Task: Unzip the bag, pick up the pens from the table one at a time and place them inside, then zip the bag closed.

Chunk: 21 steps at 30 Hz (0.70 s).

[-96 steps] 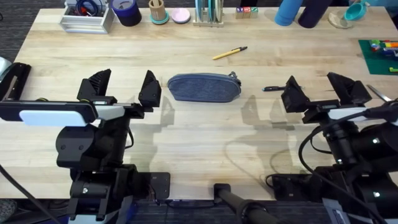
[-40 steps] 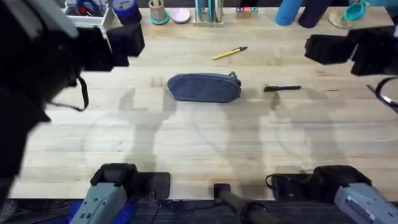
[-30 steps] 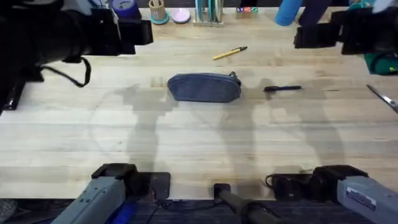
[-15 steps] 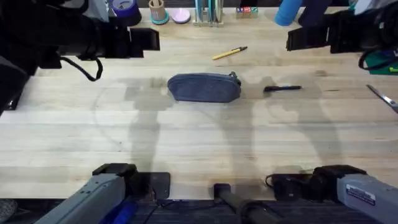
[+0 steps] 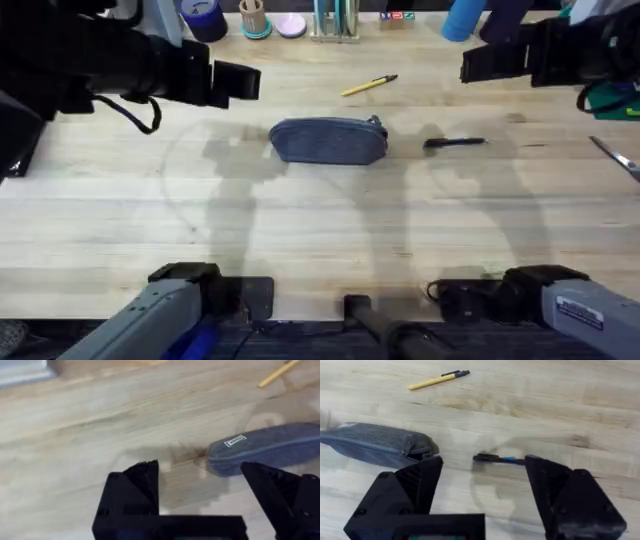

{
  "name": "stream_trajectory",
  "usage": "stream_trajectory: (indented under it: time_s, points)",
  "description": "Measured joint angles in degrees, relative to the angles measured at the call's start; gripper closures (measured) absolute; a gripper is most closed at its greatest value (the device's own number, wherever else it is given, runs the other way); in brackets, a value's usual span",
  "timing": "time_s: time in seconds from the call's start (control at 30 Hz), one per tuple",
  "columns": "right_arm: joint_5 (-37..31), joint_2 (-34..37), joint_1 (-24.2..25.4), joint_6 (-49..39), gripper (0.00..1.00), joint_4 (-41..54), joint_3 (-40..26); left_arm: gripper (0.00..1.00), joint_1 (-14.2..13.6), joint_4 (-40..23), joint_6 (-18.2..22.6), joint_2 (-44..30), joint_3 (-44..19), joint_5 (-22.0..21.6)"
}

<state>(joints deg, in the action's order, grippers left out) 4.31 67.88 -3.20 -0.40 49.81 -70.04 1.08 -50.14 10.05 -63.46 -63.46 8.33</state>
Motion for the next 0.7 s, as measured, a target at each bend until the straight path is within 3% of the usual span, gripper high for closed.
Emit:
stream_trajectory:
  time_s: [0.2, 0.4, 0.53, 0.7]
  points:
    - [0.0, 0.0, 0.0, 0.0, 0.005, 0.0, 0.0, 0.009, 6.9, 0.0, 10.9, 0.0, 0.0, 10.4]
    - [0.0, 0.0, 0.0, 0.0, 0.004, 0.0, 0.0, 0.010, 14.3, 0.2, 25.1, 0.0, 0.0, 22.1]
    - [0.0, 0.0, 0.0, 0.0, 0.004, 0.0, 0.0, 0.010, 16.3, 1.0, 32.0, -1.2, 0.0, 29.7]
    - [0.0, 0.0, 0.0, 0.0, 0.004, 0.0, 0.0, 0.010, 17.4, 4.5, 36.2, -5.3, 0.0, 38.6]
